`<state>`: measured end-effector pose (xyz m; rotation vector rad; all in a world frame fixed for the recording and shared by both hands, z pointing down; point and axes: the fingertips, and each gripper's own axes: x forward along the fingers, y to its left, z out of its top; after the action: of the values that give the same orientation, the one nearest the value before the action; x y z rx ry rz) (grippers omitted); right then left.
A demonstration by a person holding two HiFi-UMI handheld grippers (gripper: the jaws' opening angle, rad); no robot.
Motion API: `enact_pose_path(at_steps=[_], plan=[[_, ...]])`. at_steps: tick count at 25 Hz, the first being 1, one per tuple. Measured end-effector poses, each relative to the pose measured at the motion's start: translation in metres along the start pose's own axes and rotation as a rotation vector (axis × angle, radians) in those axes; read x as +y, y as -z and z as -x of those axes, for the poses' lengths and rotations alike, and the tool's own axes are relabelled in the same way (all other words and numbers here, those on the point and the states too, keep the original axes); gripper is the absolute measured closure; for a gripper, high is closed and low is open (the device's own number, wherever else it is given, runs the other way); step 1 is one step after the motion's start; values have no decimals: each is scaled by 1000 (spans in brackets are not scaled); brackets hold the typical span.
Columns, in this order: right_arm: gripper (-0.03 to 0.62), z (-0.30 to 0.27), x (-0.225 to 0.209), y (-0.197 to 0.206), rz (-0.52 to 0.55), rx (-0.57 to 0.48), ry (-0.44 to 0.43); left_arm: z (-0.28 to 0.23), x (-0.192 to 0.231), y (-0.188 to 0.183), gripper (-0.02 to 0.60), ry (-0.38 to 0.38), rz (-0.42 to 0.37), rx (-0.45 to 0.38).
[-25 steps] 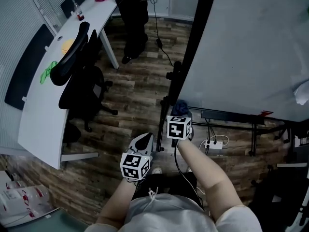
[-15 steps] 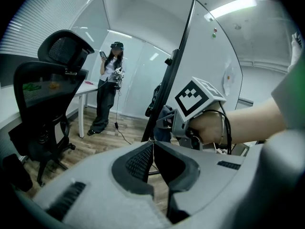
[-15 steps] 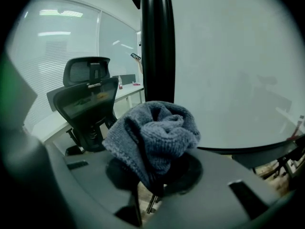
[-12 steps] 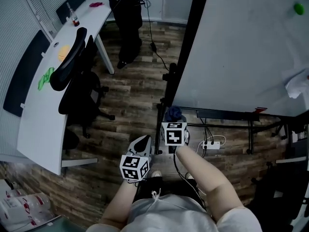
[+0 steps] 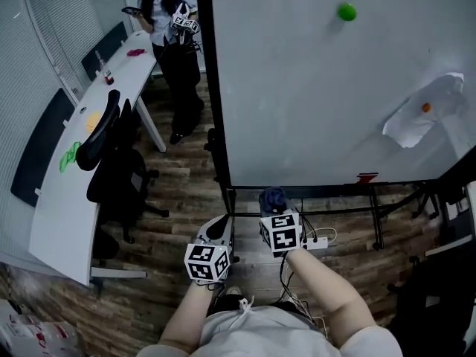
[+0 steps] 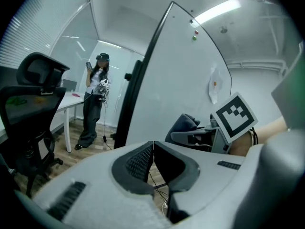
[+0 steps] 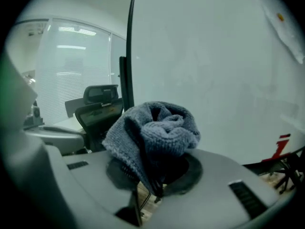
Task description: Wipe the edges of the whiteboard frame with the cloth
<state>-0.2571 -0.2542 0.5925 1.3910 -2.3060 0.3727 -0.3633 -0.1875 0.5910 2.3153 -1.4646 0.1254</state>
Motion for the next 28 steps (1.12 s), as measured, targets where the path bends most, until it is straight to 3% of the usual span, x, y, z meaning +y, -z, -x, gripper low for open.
enact_pose_path(at_steps=[6, 14, 22, 28], plan=[[525, 70, -55, -5, 17, -66, 8, -17, -80, -30, 561, 65, -69, -50], [525, 153, -86, 2, 10, -173, -68, 4, -166, -38, 561, 189, -174, -85], [525, 210, -71, 21, 87, -265, -93, 41, -203, -16, 561, 290, -200, -50], [525, 220, -62, 7, -3, -331, -93, 53, -226, -14, 561, 391, -244, -66]])
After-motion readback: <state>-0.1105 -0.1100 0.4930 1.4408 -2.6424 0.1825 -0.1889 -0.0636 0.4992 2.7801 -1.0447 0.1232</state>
